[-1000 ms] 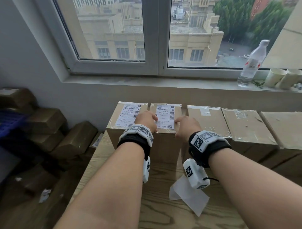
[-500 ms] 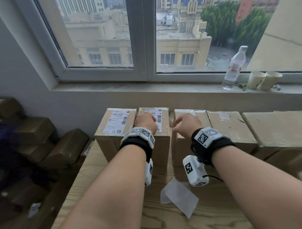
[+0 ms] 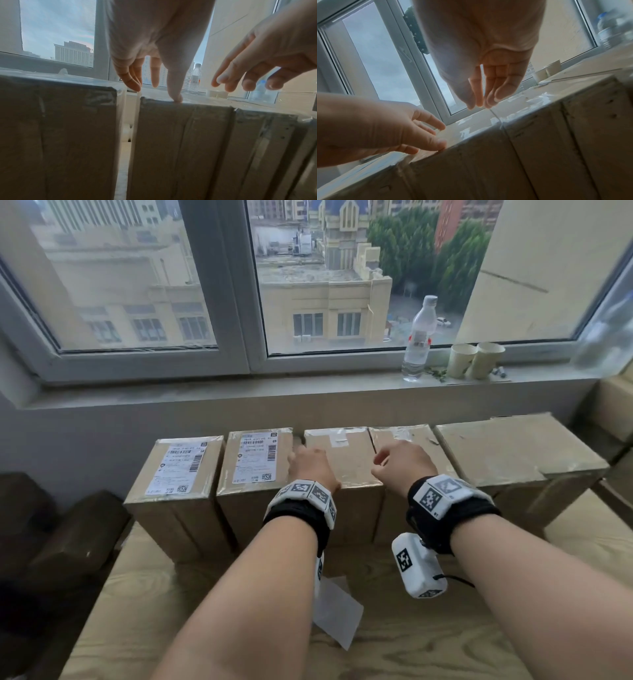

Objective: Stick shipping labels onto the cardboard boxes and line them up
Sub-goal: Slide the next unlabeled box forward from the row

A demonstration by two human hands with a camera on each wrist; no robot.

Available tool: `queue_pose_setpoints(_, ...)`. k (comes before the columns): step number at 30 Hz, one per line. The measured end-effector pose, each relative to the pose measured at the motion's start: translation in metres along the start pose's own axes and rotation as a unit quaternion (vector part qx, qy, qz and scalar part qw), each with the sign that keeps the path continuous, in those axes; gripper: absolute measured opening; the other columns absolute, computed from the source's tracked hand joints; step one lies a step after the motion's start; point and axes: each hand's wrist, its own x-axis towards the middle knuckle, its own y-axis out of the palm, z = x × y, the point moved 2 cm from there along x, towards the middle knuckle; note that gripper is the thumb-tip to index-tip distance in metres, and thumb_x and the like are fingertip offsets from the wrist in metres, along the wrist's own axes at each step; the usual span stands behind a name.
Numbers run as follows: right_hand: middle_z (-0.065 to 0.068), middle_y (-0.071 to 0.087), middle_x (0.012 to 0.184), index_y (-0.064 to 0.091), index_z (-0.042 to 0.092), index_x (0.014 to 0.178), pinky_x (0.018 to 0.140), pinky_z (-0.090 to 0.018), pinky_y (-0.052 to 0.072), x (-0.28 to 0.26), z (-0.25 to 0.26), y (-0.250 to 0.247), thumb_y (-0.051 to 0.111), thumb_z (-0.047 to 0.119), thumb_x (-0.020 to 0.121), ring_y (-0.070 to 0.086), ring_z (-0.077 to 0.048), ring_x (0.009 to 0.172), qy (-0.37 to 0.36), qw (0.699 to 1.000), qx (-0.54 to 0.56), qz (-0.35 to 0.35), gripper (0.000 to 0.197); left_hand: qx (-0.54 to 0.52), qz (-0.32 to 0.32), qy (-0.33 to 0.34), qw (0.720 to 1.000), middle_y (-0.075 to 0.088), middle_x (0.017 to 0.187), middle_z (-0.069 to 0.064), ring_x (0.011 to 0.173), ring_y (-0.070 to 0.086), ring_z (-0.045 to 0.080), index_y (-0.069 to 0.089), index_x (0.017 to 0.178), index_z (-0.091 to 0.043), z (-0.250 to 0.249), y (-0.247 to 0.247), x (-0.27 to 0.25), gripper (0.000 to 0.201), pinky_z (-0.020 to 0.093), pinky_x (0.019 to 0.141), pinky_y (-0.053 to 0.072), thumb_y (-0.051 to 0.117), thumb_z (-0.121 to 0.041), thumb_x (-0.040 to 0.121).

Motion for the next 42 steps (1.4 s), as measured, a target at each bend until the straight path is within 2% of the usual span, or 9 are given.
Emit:
queue_pose_setpoints(5, -0.004, 0.069, 0.106, 0.073, 0.023, 0.092, 0.086, -0.030, 0.049, -0.007, -0.010, 0.001, 0.060, 0.022, 0.082, 0.064, -0.024, 0.099, 0.005, 1.000, -0.006, -0.004, 0.016, 0.003, 0.007, -0.022, 1.000, 0.042, 0.137, 0.011, 0.129, 0.039, 0.028, 0.041, 0.141, -0.017, -0.001, 0.001, -0.009, 0.079, 0.036, 0.106, 0.038, 0.079, -0.036, 0.075)
queue_pose_setpoints(11, -0.008, 0.071, 0.098, 0.073, 0.015, 0.091, 0.073, -0.026, 0.045, -0.018, -0.017, 0.004, 0.058, 0.023, 0.082, 0.065, -0.026, 0.091, 0.026, 0.999, -0.020, 0.013, 0.019, -0.037, 0.017, -0.051, 0.998, 0.045, 0.136, 0.012, 0.129, 0.039, 0.031, 0.027, 0.143, -0.021, 0.001, 0.002, -0.029, 0.093, 0.040, 0.104, 0.041, 0.084, -0.031, 0.070)
queue_pose_setpoints(16, -0.010, 0.073, 0.082, 0.069, 0.009, 0.086, 0.077, -0.034, 0.059, -0.026, -0.024, 0.017, 0.057, 0.032, 0.081, 0.071, -0.025, 0.078, 0.051, 0.996, -0.021, 0.064, 0.026, -0.074, 0.056, -0.087, 0.992, 0.053, 0.133, 0.011, 0.127, 0.048, 0.030, -0.002, 0.152, -0.023, 0.010, 0.008, -0.048, 0.127, 0.042, 0.102, 0.046, 0.088, -0.030, 0.064)
queue_pose_setpoints(20, -0.009, 0.073, 0.084, 0.070, 0.009, 0.085, 0.077, -0.031, 0.057, -0.031, -0.025, 0.019, 0.058, 0.033, 0.081, 0.070, -0.026, 0.082, 0.059, 0.996, -0.039, 0.049, 0.027, -0.075, 0.072, -0.102, 0.989, 0.053, 0.137, 0.010, 0.125, 0.052, 0.028, -0.009, 0.153, -0.018, 0.016, 0.011, -0.063, 0.132, 0.040, 0.101, 0.046, 0.088, -0.034, 0.064)
queue_pose_setpoints(23, -0.010, 0.070, 0.095, 0.066, 0.010, 0.093, 0.073, -0.027, 0.047, -0.036, -0.029, 0.016, 0.062, 0.034, 0.081, 0.067, -0.029, 0.092, 0.071, 0.996, -0.059, 0.017, 0.028, -0.072, 0.080, -0.105, 0.989, 0.054, 0.135, 0.008, 0.124, 0.053, 0.027, -0.008, 0.153, -0.016, 0.020, 0.014, -0.072, 0.131, 0.040, 0.101, 0.047, 0.087, -0.036, 0.065)
queue_pose_setpoints(26, -0.010, 0.071, 0.096, 0.064, 0.011, 0.090, 0.070, -0.028, 0.048, -0.040, -0.037, 0.019, 0.065, 0.038, 0.081, 0.068, -0.029, 0.090, 0.079, 0.994, -0.063, 0.042, 0.029, -0.063, 0.082, -0.111, 0.988, 0.056, 0.131, 0.008, 0.121, 0.055, 0.027, -0.008, 0.153, -0.018, 0.026, 0.018, -0.079, 0.131, 0.040, 0.098, 0.049, 0.087, -0.035, 0.065)
queue_pose_setpoints(33, -0.014, 0.063, 0.120, 0.063, 0.010, 0.115, 0.093, -0.034, 0.046, -0.040, -0.041, 0.023, 0.056, 0.024, 0.087, 0.058, -0.031, 0.113, 0.053, 0.998, -0.024, 0.029, 0.032, -0.038, 0.078, -0.108, 0.990, 0.055, 0.133, 0.008, 0.122, 0.054, 0.027, -0.006, 0.153, -0.017, 0.028, 0.021, -0.089, 0.127, 0.038, 0.097, 0.048, 0.086, -0.035, 0.067)
queue_pose_setpoints(38, -0.012, 0.070, 0.104, 0.070, 0.011, 0.101, 0.080, -0.030, 0.048, -0.045, -0.046, 0.021, 0.054, 0.037, 0.086, 0.065, -0.030, 0.099, 0.063, 0.997, -0.029, 0.028, 0.034, -0.040, 0.079, -0.118, 0.989, 0.057, 0.128, 0.007, 0.118, 0.057, 0.027, 0.012, 0.149, -0.016, 0.028, 0.020, -0.094, 0.113, 0.038, 0.093, 0.049, 0.086, -0.032, 0.066)
queue_pose_setpoints(42, -0.010, 0.073, 0.087, 0.071, 0.011, 0.087, 0.080, -0.036, 0.058, -0.052, -0.049, 0.038, 0.059, 0.050, 0.083, 0.070, -0.028, 0.082, 0.055, 0.991, -0.006, 0.119, 0.041, -0.043, 0.084, -0.121, 0.988, 0.060, 0.119, 0.006, 0.111, 0.059, 0.027, 0.033, 0.131, -0.016, 0.028, 0.021, -0.096, 0.086, 0.037, 0.087, 0.050, 0.087, -0.028, 0.065)
